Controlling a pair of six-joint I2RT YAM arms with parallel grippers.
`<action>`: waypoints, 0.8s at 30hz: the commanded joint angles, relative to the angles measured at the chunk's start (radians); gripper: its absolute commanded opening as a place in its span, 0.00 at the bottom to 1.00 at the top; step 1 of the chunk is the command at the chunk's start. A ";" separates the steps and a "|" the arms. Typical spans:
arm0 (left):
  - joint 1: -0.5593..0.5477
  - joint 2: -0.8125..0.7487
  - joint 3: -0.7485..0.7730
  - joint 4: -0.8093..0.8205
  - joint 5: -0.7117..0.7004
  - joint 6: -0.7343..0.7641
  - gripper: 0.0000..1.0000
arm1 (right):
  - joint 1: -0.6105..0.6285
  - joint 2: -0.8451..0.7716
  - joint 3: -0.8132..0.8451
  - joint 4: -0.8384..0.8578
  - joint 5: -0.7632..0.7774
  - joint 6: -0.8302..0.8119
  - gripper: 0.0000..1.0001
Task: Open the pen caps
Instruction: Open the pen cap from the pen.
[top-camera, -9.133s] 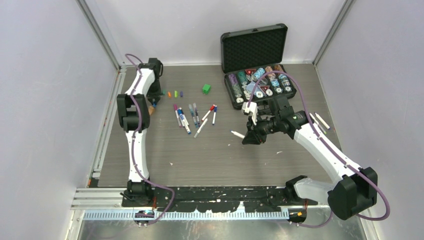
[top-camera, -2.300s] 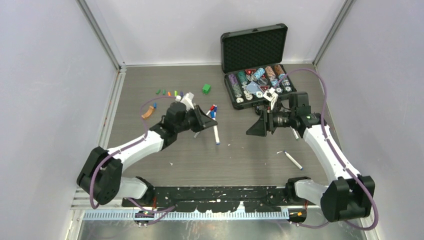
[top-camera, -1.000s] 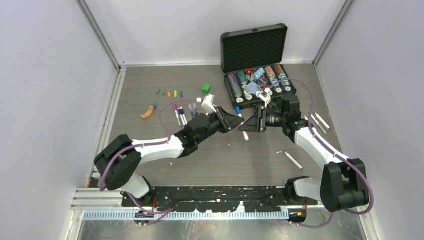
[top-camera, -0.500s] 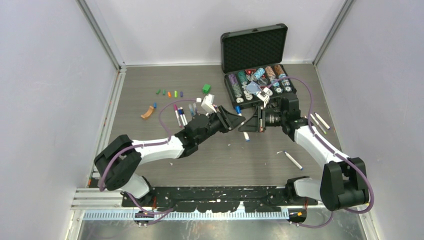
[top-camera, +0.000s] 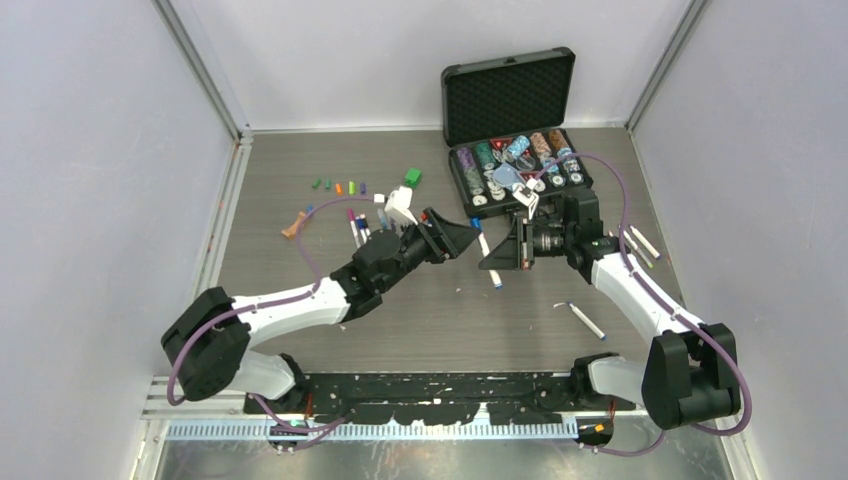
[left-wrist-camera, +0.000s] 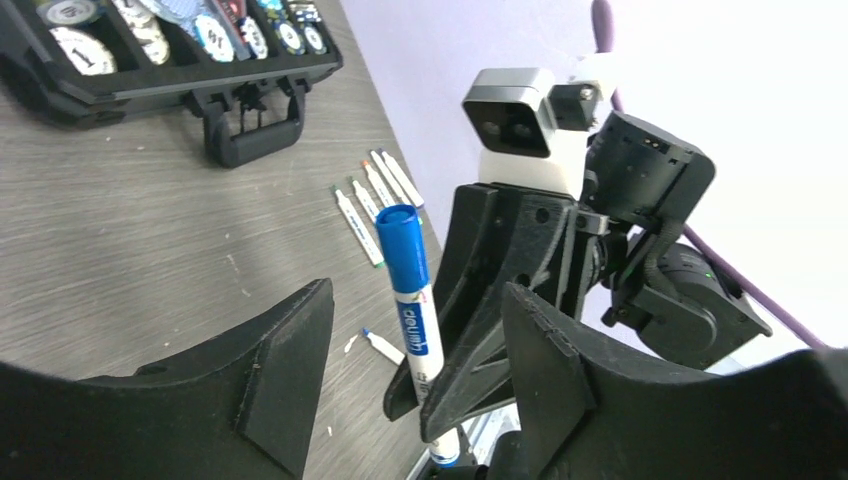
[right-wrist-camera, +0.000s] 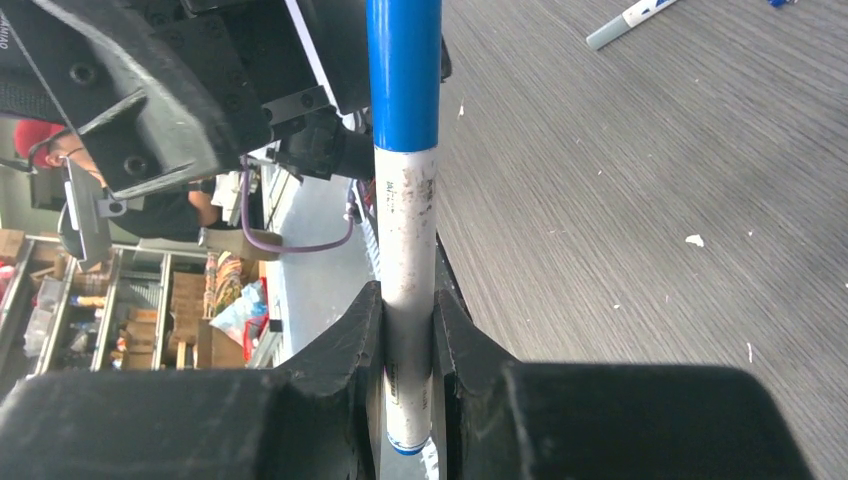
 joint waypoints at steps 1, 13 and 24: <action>0.004 0.000 0.050 -0.039 -0.041 0.012 0.63 | 0.004 -0.031 0.041 -0.006 -0.041 -0.037 0.00; 0.003 0.070 0.109 -0.026 -0.002 -0.007 0.52 | 0.003 -0.024 0.043 -0.016 -0.047 -0.047 0.00; 0.010 0.111 0.132 -0.004 0.016 -0.023 0.32 | 0.006 -0.022 0.045 -0.024 -0.049 -0.051 0.00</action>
